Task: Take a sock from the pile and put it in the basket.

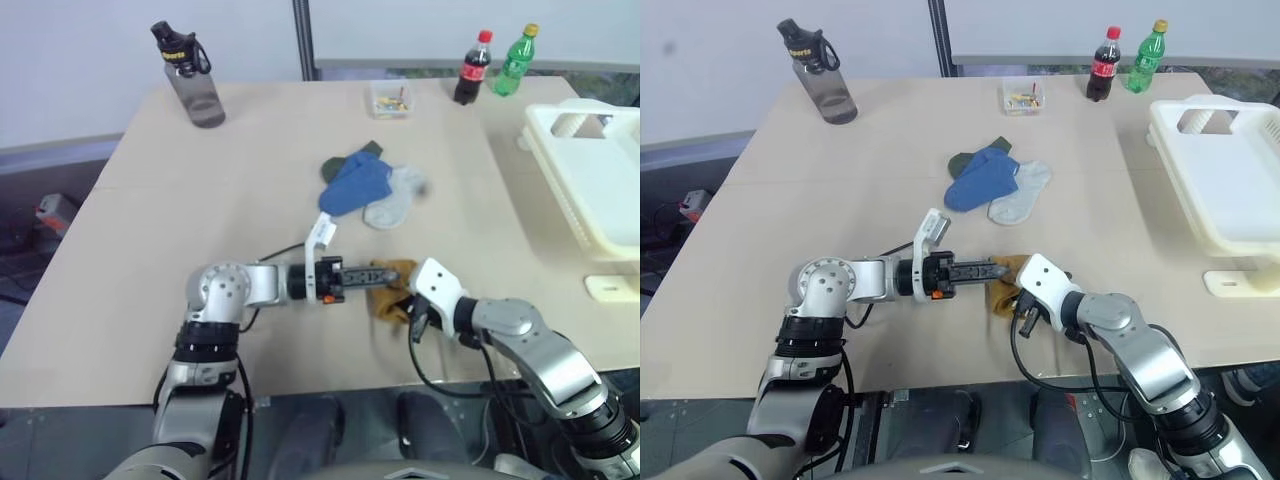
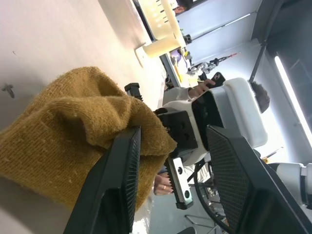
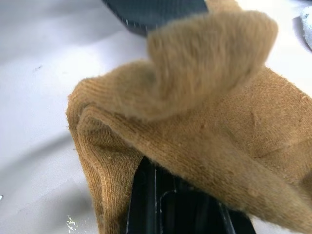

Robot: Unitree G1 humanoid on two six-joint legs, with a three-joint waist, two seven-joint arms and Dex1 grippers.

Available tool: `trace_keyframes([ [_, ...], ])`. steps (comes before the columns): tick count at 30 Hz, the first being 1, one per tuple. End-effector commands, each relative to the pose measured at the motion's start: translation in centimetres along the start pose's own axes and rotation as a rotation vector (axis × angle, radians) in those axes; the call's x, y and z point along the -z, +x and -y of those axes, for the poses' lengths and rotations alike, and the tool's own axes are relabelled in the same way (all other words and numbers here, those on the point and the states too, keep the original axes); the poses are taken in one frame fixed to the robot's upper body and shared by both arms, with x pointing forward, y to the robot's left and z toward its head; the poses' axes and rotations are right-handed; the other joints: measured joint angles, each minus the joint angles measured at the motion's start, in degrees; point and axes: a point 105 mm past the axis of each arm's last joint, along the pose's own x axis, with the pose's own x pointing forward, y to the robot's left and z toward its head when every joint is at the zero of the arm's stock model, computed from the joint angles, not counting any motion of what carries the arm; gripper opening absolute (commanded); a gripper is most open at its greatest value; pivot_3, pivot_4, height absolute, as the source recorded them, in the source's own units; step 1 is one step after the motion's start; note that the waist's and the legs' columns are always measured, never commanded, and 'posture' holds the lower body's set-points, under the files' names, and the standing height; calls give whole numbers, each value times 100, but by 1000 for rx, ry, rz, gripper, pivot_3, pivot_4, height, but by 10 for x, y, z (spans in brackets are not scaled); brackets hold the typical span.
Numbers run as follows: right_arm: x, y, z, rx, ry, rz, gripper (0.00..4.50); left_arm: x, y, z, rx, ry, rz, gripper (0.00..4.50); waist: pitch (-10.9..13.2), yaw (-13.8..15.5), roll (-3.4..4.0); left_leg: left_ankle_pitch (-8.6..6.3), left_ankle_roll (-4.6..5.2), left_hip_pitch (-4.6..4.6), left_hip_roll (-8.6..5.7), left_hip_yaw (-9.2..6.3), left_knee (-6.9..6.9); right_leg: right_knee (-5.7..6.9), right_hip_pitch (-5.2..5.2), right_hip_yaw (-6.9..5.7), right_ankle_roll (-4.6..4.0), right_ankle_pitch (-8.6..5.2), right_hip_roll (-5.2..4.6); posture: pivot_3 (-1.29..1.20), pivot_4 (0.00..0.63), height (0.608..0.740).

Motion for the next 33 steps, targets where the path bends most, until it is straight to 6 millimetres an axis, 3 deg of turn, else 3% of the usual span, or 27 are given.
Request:
trace_keyframes([
  [1,4,3,-7,-31,-6,-15,0,-5,-3,12,61,27,10,2279,0,-3,0,0,0,0,0,1,0,0,0,0,0,0,0,0,150,740],
  [5,4,2,-8,-35,-24,-19,0,-7,2,11,66,23,8,2279,0,-5,0,0,-1,1,0,0,0,0,0,0,0,0,1,0,150,740],
  [17,5,-3,-8,-40,-75,-34,0,-8,42,3,94,4,-23,2279,0,20,0,1,-2,-2,-1,1,0,-3,1,0,0,0,-1,0,150,740],
  [28,-7,-41,1,58,-88,-47,0,5,87,-15,67,-25,-66,2279,1,150,-1,0,0,-16,-5,-5,1,-17,-1,-8,1,0,-6,0,150,740],
  [29,-9,-46,0,59,-83,-45,417,7,91,-18,54,-31,-71,2464,1,150,-1,-1,1,-17,-6,-5,1,-20,0,-10,2,0,-6,0,150,740],
  [31,-10,-53,-2,60,-84,-56,768,11,97,-22,46,-34,-84,2464,1,155,-1,-1,2,-19,-6,-5,2,-22,0,-11,3,-1,-7,0,150,740],
  [32,-11,-58,-6,51,-86,-64,1323,13,100,-23,40,-35,-93,2464,1,154,-1,-2,3,-21,-5,-8,2,-24,0,-15,7,-3,-7,0,150,740],
  [33,-12,-63,-8,56,-88,-71,1585,16,103,-25,36,-37,-104,2464,0,163,1,-2,3,-21,-5,-8,2,-25,0,-16,9,-4,-7,0,150,740],
])
